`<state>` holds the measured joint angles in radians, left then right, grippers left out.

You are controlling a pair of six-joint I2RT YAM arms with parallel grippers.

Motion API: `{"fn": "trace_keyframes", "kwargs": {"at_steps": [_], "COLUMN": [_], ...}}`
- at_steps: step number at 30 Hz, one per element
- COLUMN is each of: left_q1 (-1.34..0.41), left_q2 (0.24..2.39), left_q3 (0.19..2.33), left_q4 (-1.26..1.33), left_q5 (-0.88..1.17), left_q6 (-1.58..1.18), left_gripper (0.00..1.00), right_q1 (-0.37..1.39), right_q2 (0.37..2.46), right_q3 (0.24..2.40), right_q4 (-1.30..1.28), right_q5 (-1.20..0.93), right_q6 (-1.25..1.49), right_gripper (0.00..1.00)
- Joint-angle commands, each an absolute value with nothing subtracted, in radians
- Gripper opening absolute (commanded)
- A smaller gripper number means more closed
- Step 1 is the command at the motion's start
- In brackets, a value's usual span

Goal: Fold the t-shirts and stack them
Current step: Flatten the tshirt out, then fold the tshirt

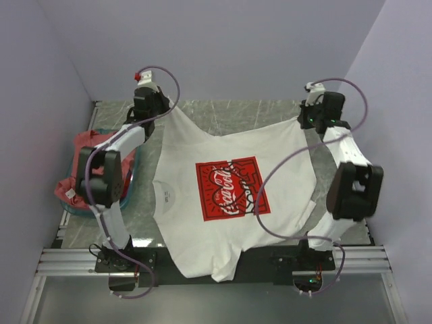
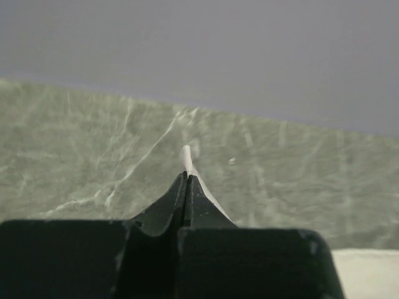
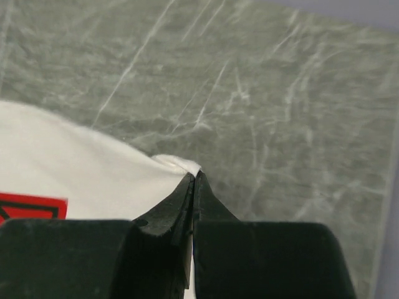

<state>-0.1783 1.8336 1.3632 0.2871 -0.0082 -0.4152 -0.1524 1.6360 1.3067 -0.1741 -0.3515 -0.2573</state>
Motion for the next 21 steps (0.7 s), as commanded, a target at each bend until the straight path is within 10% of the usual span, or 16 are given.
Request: {"fn": "trace_keyframes", "kwargs": {"at_steps": [1, 11, 21], "left_q1": [-0.172, -0.155, -0.149], "left_q2": [1.972, 2.255, 2.211], "left_q3": [1.509, 1.963, 1.927], "left_q4": [0.341, 0.137, 0.179], "left_q5": [-0.054, -0.054, -0.008], "left_q6": [-0.431, -0.434, -0.448], "left_gripper": [0.00, 0.00, 0.00], "right_q1": [-0.120, -0.109, -0.117], "right_q2": [1.825, 2.108, 2.140], "right_q3": [1.501, 1.830, 1.850], "right_q4": [-0.067, -0.160, -0.143], "right_q5": [-0.324, -0.189, -0.213], "right_q6": [-0.265, -0.249, -0.209], "right_gripper": [0.00, 0.00, 0.00]}}
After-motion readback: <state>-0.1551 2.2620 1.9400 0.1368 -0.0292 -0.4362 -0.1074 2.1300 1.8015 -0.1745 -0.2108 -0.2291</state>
